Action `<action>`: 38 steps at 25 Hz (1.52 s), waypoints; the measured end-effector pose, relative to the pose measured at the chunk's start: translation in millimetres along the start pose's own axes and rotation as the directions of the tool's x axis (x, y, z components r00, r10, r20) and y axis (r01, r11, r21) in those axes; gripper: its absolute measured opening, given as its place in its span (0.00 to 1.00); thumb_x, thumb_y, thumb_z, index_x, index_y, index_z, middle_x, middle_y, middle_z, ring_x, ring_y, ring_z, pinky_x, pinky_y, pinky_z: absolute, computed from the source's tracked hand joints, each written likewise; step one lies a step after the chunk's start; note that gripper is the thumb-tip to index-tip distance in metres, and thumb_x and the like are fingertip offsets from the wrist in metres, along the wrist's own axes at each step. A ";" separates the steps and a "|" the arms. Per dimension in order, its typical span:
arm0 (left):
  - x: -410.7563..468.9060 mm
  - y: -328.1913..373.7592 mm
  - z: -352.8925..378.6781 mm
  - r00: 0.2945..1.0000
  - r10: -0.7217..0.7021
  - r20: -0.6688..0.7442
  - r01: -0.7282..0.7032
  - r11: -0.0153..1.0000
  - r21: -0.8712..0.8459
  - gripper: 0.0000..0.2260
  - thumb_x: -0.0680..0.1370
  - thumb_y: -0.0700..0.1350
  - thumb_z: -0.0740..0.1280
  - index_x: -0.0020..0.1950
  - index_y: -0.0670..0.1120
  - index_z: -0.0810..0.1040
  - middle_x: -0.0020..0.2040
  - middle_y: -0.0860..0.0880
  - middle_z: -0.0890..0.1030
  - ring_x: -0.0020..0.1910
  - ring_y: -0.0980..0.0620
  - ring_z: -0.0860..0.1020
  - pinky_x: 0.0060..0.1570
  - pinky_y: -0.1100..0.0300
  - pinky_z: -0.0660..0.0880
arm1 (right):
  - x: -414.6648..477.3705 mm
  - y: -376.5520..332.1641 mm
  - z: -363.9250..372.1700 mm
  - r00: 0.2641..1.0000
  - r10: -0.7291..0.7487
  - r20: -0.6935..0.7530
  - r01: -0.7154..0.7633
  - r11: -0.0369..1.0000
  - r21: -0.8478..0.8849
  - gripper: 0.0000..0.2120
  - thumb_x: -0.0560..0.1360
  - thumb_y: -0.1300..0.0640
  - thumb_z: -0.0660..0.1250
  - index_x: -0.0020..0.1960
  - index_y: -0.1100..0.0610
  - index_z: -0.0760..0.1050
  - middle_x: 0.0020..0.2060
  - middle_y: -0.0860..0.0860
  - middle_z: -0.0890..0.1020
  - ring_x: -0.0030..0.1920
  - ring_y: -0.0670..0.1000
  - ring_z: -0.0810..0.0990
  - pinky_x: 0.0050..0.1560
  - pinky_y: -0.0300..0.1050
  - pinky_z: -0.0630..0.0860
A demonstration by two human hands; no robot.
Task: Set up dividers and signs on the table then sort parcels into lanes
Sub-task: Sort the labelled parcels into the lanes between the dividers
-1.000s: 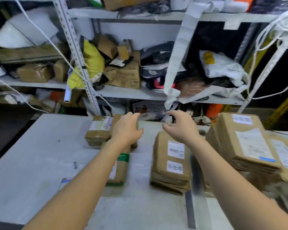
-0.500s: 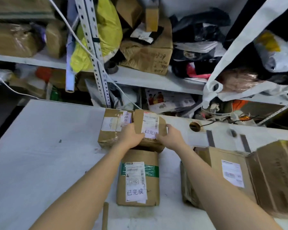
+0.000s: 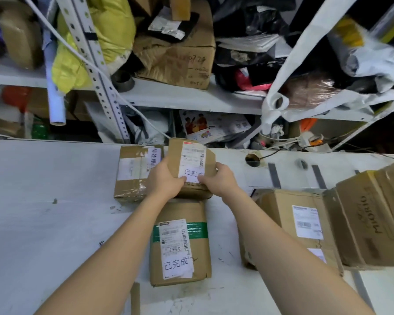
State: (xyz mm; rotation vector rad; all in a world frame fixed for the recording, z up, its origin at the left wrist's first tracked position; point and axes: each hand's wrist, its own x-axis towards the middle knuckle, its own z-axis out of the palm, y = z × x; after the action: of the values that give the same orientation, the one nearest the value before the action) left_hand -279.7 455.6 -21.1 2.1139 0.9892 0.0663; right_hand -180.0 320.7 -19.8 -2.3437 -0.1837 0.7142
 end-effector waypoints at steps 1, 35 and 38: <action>-2.1 4.0 -3.7 1.000 0.014 -0.015 -0.014 1.000 -0.008 0.27 0.70 0.51 0.79 0.67 0.54 0.76 0.57 0.52 0.84 0.53 0.48 0.81 0.49 0.54 0.79 | -4.4 -2.1 -3.3 1.000 -0.013 -0.018 0.013 1.000 0.004 0.21 0.71 0.53 0.77 0.62 0.55 0.78 0.57 0.53 0.85 0.57 0.56 0.83 0.59 0.56 0.81; -358.8 543.7 167.2 0.879 0.454 -0.144 -0.472 0.791 -0.389 0.25 0.57 0.58 0.80 0.52 0.54 0.83 0.45 0.57 0.86 0.46 0.56 0.85 0.49 0.51 0.83 | -265.3 223.8 -632.2 0.836 -0.302 -0.459 0.382 0.920 0.090 0.26 0.71 0.44 0.78 0.66 0.51 0.81 0.51 0.47 0.85 0.51 0.49 0.84 0.52 0.48 0.82; -351.4 548.1 227.8 0.903 0.429 -0.025 -0.398 0.812 -0.427 0.23 0.57 0.53 0.80 0.51 0.52 0.82 0.46 0.54 0.86 0.47 0.53 0.85 0.50 0.50 0.83 | -245.7 272.7 -643.6 0.872 -0.222 -0.437 0.305 0.943 0.129 0.27 0.71 0.47 0.79 0.68 0.50 0.79 0.51 0.47 0.86 0.51 0.49 0.85 0.54 0.49 0.83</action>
State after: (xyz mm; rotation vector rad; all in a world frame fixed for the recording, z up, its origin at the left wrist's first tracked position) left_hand -99.8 -136.7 283.2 1.8676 0.3998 0.3871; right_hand -54.9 -327.5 316.4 -2.1649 -0.2280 0.0808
